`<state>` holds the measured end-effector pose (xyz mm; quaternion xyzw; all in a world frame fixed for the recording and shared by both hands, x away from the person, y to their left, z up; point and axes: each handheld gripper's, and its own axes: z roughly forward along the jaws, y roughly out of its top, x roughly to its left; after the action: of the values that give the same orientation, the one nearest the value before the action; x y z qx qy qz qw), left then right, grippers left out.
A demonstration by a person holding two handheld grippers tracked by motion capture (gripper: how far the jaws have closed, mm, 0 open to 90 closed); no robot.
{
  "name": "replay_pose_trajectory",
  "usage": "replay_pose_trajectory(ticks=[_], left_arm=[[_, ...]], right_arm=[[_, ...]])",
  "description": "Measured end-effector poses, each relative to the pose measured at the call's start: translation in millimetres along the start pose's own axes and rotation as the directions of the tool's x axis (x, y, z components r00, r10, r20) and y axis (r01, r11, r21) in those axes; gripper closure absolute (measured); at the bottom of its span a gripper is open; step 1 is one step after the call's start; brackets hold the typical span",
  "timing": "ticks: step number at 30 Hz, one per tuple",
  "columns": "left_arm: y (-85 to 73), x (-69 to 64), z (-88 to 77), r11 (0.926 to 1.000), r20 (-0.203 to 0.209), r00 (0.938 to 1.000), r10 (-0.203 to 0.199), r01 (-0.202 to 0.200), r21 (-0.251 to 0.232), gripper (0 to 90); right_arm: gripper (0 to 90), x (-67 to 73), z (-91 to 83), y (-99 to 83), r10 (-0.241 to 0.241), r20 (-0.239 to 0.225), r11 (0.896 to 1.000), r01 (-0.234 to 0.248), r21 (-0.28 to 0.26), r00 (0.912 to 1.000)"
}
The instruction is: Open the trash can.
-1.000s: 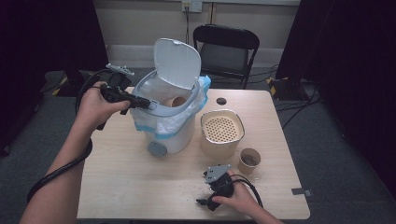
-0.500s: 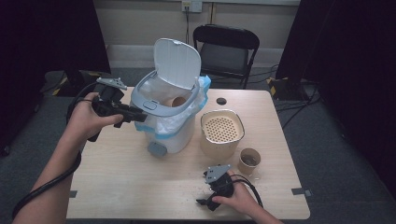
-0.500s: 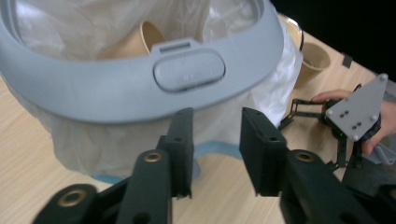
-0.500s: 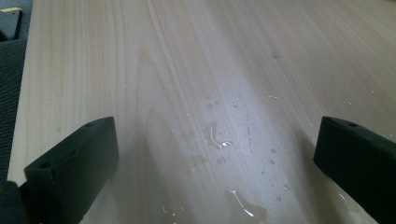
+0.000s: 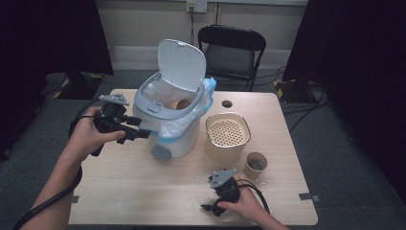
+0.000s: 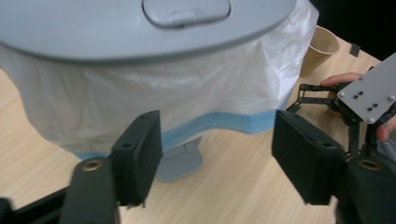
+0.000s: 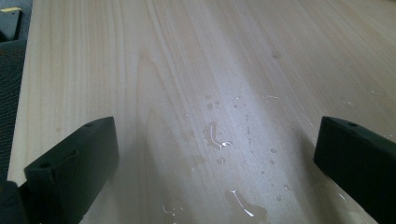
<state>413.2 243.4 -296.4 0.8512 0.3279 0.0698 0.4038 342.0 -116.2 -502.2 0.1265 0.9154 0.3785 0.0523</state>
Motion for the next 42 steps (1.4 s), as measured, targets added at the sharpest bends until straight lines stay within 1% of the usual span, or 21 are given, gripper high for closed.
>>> replay_pose_trajectory(ticks=[3, 4, 6, 7, 11, 12, 14, 16, 18, 20, 22, 24, 27, 30, 31, 32, 35, 37, 39, 40, 42], left_arm=[[-6.4, 1.3, 2.8, 1.0, 0.02, 0.9998, 0.003, -0.003, -0.007, 24.6], [-8.4, 1.7, 3.9, 0.9999, 0.023, 0.9997, -0.002, 0.002, -0.015, 23.8], [-12.1, 3.2, 5.5, 0.9999, 0.023, 0.9997, -0.003, 0.004, -0.016, 23.4], [-14.0, 3.8, 6.8, 0.9998, 0.027, 0.9996, -0.011, 0.011, -0.017, 22.7], [-20.9, 4.6, 10.6, 0.9999, 0.026, 0.9997, -0.004, 0.005, -0.01, 21.2], [-22.9, 4.7, 11.4, 0.9999, 0.027, 0.9996, 0.004, -0.003, -0.012, 21.0], [-27.5, 4.3, 14.1, 0.9999, 0.036, 0.9994, -0.002, 0.003, -0.014, 20.0], [-32.2, 4.1, 17.0, 0.9999, 0.038, 0.9992, -0.009, 0.009, -0.006, 20.0], [-37.0, 3.7, 21.6, 0.9999, 0.047, 0.9988, -0.012, 0.013, -0.011, 20.0], [-41.0, 3.4, 26.0, 0.9998, 0.052, 0.9985, -0.019, 0.019, -0.002, 19.9], [-44.4, 2.8, 30.2, 0.9999, 0.048, 0.9987, -0.013, 0.013, 0.002, 19.9], [-47.5, 1.7, 34.0, 1.0, 0.059, 0.9982, -0.005, 0.006, -0.005, 19.9], [-51.7, -0.3, 38.5, 1.0, 0.068, 0.9977, 0.0, 0.0, -0.004, 19.8], [-55.5, -1.7, 43.0, 1.0, 0.062, 0.9981, 0.007, -0.007, -0.003, 19.8], [-57.1, -2.2, 45.7, 1.0, 0.066, 0.9978, 0.008, -0.008, -0.003, 19.8], [-58.1, -2.9, 46.8, 1.0, 0.064, 0.9979, 0.006, -0.006, 0.003, 19.8], [-63.2, -5.1, 53.3, 0.9998, 0.064, 0.9978, 0.02, -0.021, 0.003, 19.8], [-66.6, -6.3, 56.8, 0.9998, 0.07, 0.9973, 0.02, -0.021, 0.007, 19.8], [-70.5, -6.7, 59.9, 0.9996, 0.064, 0.9976, 0.025, -0.026, 0.013, 19.7], [-72.8, -6.9, 61.9, 0.9998, 0.073, 0.9972, 0.018, -0.018, 0.008, 19.7], [-76.9, -6.8, 65.1, 0.9998, 0.075, 0.9971, 0.011, -0.013, 0.015, 19.7]], right_arm=[[0.0, 0.0, 0.0, 0.0, 0.0, 0.0, 1.0, 0.0, 0.0, 1.0], [0.0, -0.1, 0.0, 0.0, -0.003, 0.001, 1.0, 0.003, 0.0, 1.0], [0.0, -0.1, 0.0, 0.0, -0.002, 0.001, 1.0, 0.002, 0.0, 1.0], [0.0, -0.1, -0.1, 0.0, -0.002, 0.001, 1.0, 0.002, 0.0, 1.0], [0.0, 0.0, -0.1, 0.0, -0.002, 0.001, 1.0, 0.002, 0.001, 1.0], [0.0, -0.1, -0.1, 0.0, -0.002, 0.001, 1.0, 0.002, 0.0, 1.0], [0.0, 0.0, -0.1, 0.0, -0.002, 0.001, 1.0, 0.002, 0.0, 1.0], [0.0, 0.2, -0.3, 0.0, 0.001, -0.002, 1.0, -0.001, 0.002, 1.0], [0.0, 0.2, -0.3, 0.0, 0.0, -0.002, 1.0, 0.0, 0.002, 1.0], [0.0, 0.2, -0.2, 0.0, 0.001, -0.002, 1.0, -0.001, 0.002, 1.0], [0.0, 0.1, -0.2, 0.0, 0.0, -0.002, 1.0, 0.0, 0.002, 1.0], [0.0, 0.1, -0.2, 0.0, 0.0, -0.002, 1.0, 0.0, 0.002, 1.0], [0.0, 0.1, -0.2, 0.0, 0.0, -0.003, 1.0, 0.0, 0.002, 1.0], [0.0, 0.0, -0.2, 0.0, 0.0, -0.003, 1.0, 0.0, 0.001, 1.0], [0.0, 0.0, -0.2, 0.0, -0.001, -0.003, 1.0, 0.001, 0.001, 1.0], [0.0, 0.0, -0.2, 0.0, -0.001, -0.003, 1.0, 0.001, 0.002, 1.0], [0.0, 0.1, -0.2, 0.0, 0.0, -0.003, 1.0, 0.0, 0.002, 1.0], [0.0, 0.1, -0.2, 0.0, 0.0, -0.003, 1.0, 0.0, 0.002, 1.0], [0.0, 0.0, -0.2, 0.0, 0.0, -0.003, 1.0, 0.0, 0.001, 1.0], [0.0, 0.1, -0.2, 0.0, 0.0, -0.003, 1.0, 0.0, 0.002, 1.0], [0.0, -0.1, -0.2, 0.1, -0.001, -0.004, 1.0, 0.001, 0.001, 1.0]])
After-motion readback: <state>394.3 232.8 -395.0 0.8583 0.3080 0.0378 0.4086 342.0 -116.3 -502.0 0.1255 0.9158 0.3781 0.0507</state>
